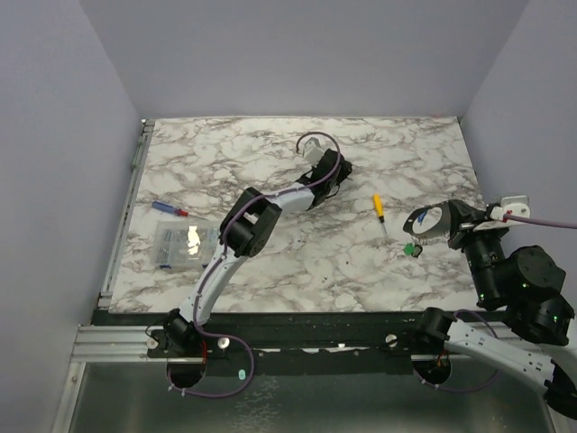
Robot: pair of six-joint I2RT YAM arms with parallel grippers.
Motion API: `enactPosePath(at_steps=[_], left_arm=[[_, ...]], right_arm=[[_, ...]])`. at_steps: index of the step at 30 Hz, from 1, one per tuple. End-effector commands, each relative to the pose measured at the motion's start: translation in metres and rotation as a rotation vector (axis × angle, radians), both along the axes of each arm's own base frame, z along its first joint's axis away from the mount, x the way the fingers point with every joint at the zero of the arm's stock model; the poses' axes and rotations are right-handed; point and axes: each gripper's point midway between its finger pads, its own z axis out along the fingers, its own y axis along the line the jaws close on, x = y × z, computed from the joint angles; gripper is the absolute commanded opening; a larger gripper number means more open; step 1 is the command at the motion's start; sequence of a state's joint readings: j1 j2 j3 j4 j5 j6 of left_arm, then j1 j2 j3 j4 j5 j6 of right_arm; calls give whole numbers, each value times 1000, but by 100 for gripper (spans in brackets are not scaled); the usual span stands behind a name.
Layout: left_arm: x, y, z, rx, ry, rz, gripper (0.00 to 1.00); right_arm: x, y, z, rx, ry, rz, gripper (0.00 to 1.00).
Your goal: Put the keys on the keyring
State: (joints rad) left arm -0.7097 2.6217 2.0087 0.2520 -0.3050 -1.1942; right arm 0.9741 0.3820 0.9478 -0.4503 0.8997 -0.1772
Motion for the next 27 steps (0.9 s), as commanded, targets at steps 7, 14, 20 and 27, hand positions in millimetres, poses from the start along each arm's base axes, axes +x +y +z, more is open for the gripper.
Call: enactPosePath(at_steps=[7,14,20,27], left_arm=[[-67,111,-37,199,199,114,40],[-119,160,-10,341,176,-15,44],[-152,162,62,575,-18,-257,50],[-166,153,74,1043,-284,-557,57]], right_arm=[[-3,3,11,40,-12,33,1],[-1,12,12,32,-17,64,1],[5,24,10,12,-32,86,1],[12,38,5,-19,-29,105,1]])
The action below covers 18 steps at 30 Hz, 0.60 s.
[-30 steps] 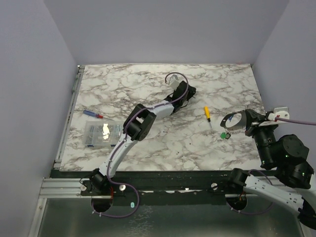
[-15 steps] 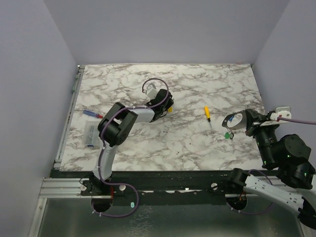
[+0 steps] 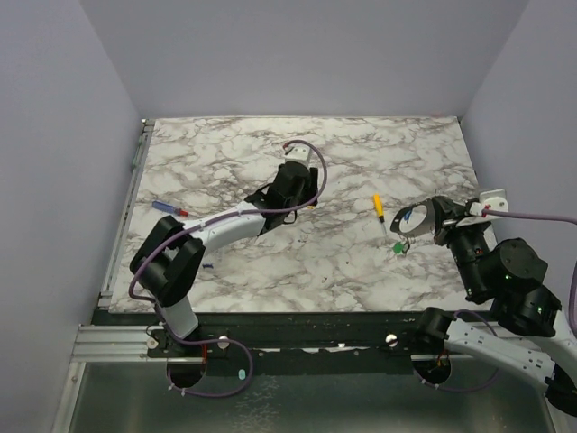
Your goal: Put the keys on the keyring
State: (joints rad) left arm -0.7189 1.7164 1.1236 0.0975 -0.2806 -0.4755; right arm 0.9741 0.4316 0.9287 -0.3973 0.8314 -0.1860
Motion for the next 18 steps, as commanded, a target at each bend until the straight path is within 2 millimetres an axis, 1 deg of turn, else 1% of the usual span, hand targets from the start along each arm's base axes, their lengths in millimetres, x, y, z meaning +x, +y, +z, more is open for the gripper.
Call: enactPosePath(at_steps=[1,4,7,9,10,12,15,18], left_arm=[[-3,2,-15,391,-112,-276,57],[8,-1,-16,504,-146,-342,57],[18,-3,-31,613,-117,-392,58],[27,-3,-43,673,-79,-388,55],[32,-2,-50,696,-60,-372,51],[38,-5,-60,705,-33,-367,48],[42,-16,-69,671,2,-402,48],[46,-20,-70,660,20,-418,48]], right_arm=[[3,13,7,8,-30,41,1],[1,16,5,-5,-13,67,1],[-2,14,3,-10,4,78,1],[-4,11,3,-9,9,78,1],[-5,9,3,-11,12,77,1],[-6,8,3,-18,18,79,1],[-7,7,2,-29,28,78,1],[-8,6,1,-30,37,79,1]])
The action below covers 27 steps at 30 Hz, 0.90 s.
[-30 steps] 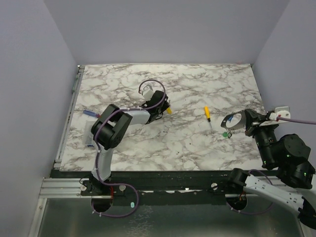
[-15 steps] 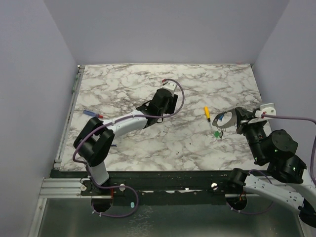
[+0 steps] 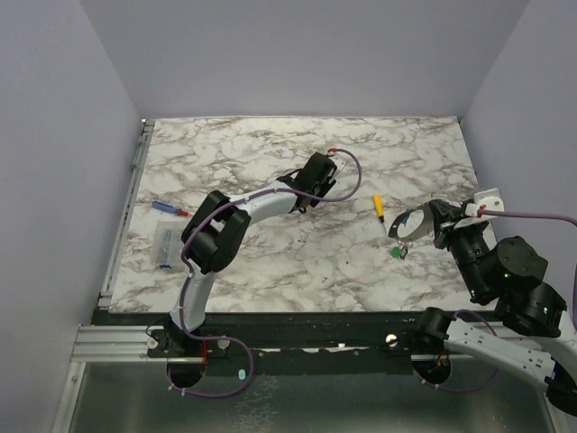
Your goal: Put the keys on the keyring
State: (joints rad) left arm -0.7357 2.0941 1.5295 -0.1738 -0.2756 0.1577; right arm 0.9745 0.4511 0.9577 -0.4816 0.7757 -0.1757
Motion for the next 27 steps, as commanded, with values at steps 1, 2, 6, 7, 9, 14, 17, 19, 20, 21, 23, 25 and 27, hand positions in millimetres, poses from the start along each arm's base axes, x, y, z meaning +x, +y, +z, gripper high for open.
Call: enactPosePath(at_steps=[1,2,6,7,9,14,17,19,20,21,23,25,27], left_arm=[[2,0,-3,23,59,-32,48],[2,1,-5,16,72,-37,48],[2,3,-13,17,112,-51,43],[2,4,-16,21,118,-54,42],[1,3,-20,25,127,-58,41],[2,1,-28,18,149,-63,38],[3,0,-31,13,160,-68,38],[2,-3,-32,5,168,-74,38],[1,-4,-33,2,172,-76,39],[2,-4,-34,0,174,-73,39],[3,-3,-34,3,172,-66,39],[3,-3,-36,9,171,-65,39],[3,-3,-36,9,171,-65,38]], right_arm=[[-6,-3,9,26,-1,21,1],[-6,-3,8,23,3,21,1],[-5,-2,6,18,12,21,1],[-5,-1,6,16,14,21,1],[-4,0,6,12,16,21,1],[-3,3,7,12,17,24,1],[-2,4,5,9,21,24,1],[-2,4,4,9,23,24,1],[-2,5,4,11,23,24,1],[-2,5,4,10,24,25,1],[-1,6,3,8,25,25,1],[-1,7,3,9,25,28,1],[0,8,3,6,26,29,1]])
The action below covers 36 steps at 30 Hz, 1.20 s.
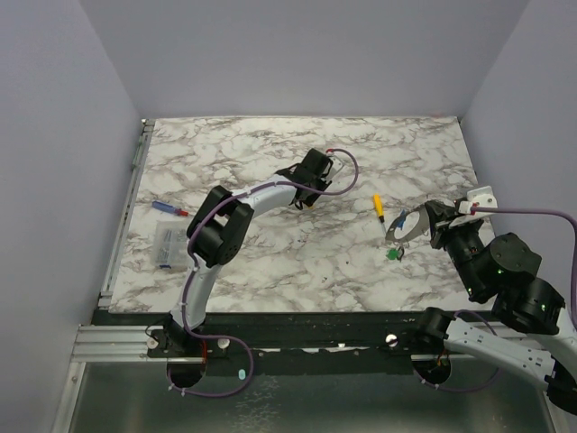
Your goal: Put the keys on the keyring
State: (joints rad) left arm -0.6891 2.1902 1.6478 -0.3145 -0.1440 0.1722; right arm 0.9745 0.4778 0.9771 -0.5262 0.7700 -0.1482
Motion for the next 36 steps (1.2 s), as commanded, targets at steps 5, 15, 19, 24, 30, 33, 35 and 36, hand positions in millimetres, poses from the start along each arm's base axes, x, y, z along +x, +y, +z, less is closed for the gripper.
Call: enactPosePath(at_steps=[5,15,19,24,30,33,35,36], left_arm=[[2,-6,-7,-12,23,4,36],[6,-8,-8,-21,22,21,26],[5,-9,-7,-25,24,14,13],[5,-9,-7,-26,24,9,0],[3,-11,1,-40,18,-7,0],[1,-12,5,-54,22,-16,0],[-2,-14,10,-71,25,-22,0],[-3,-15,13,-79,26,-23,0]], right_arm=[[-1,5,7,21,-9,25,1],[0,7,6,20,-8,32,1],[0,7,6,20,-9,34,1],[-1,7,7,19,-10,33,1],[2,11,4,10,-10,31,1],[4,13,4,11,-12,33,1],[4,14,4,9,-10,37,1],[4,14,4,9,-10,36,1]])
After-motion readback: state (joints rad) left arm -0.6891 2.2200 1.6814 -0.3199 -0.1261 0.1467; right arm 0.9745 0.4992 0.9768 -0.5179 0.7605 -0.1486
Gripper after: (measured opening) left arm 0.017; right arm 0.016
